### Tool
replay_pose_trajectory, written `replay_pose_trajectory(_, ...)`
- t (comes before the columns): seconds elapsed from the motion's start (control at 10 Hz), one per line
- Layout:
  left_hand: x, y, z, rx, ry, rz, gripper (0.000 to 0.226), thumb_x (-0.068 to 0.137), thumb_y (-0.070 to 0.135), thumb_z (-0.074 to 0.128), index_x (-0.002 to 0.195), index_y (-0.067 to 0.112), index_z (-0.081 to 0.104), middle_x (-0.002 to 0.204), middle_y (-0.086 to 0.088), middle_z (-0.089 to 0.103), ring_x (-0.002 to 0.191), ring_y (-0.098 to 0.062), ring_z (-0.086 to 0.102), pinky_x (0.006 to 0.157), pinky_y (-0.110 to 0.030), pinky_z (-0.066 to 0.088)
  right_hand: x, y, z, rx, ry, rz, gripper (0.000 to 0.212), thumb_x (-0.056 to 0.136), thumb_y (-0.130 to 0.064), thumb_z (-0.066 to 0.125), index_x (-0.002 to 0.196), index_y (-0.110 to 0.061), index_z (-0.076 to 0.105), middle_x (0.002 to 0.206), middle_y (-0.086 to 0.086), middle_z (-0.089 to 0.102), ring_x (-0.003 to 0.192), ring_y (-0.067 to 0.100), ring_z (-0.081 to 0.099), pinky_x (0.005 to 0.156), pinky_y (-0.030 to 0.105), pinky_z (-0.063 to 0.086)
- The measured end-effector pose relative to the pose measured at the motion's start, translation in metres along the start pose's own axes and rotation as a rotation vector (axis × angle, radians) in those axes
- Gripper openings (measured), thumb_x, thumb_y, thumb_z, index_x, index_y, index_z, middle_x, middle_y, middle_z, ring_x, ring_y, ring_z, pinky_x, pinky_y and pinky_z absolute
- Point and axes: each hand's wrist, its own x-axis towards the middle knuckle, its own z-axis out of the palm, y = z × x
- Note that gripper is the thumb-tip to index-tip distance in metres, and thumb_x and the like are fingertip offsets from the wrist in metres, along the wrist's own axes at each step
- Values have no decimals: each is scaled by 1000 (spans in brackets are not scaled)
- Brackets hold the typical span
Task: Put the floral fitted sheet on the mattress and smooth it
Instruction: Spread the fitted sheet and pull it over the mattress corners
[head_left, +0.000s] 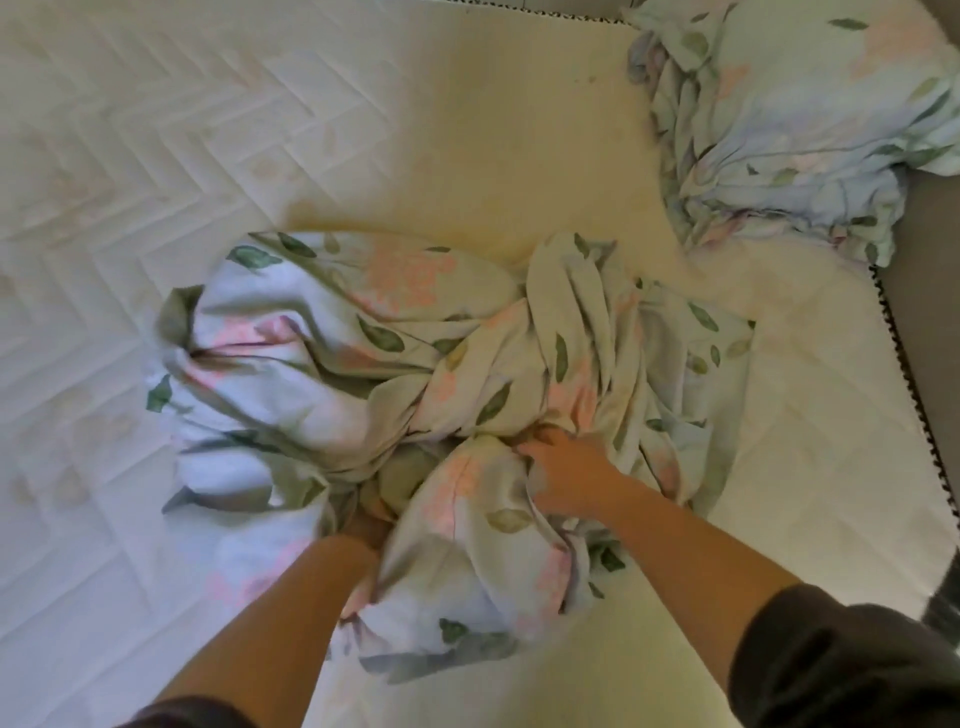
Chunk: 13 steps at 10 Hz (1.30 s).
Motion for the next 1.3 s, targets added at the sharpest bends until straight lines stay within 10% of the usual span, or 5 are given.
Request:
replay_pose_trajectory(0.2, 6, -10, 2, 23, 348, 77, 24, 89, 33, 56, 108, 20, 62, 107, -1, 63, 95, -17, 61, 82, -25, 52, -4, -40, 42, -137, -510, -43, 14, 85, -12, 52, 83, -7, 65, 69, 3, 54, 68, 23, 53, 69, 32, 51)
replay_pose_trajectory(0.3, 23, -20, -21, 124, 1095, 60, 35, 81, 24, 68, 113, 16, 57, 117, -9, 58, 104, -27, 58, 87, -39, 49, 13, -49, 15, -13, 226, 14, 18, 91, -15, 48, 104, -14, 61, 99, 4, 57, 89, 22, 55, 70, 29, 41)
replay_pose_trajectory(0.5, 35, -35, -51, 258, 874, -163, 57, 89, 27, 56, 141, 24, 35, 111, -1, 63, 112, -28, 54, 109, -61, 23, 48, -30, -39, -285, 435, 67, 94, 87, -13, 60, 150, -40, -5, 161, -1, -8, 146, 30, 10, 110, 56, 24)
replay_pose_trajectory(0.7, 38, -26, -27, 229, 345, 3, 36, 95, 20, 45, 130, 29, 48, 132, 3, 54, 125, -23, 47, 108, -46, 29, 39, -32, -27, -240, 57, 159, 37, 101, -27, 38, 132, -10, 47, 111, 10, 63, 106, 30, 61, 79, 34, 46)
replay_pose_trajectory(1.3, 30, 25, 15, -3, 908, -171, 37, 77, 30, 64, 109, 16, 54, 108, -3, 60, 98, -25, 58, 91, -46, 44, 3, 46, -6, -137, -256, 382, 38, 99, -21, 41, 132, -4, 49, 136, 15, 49, 124, 31, 48, 102, 39, 43)
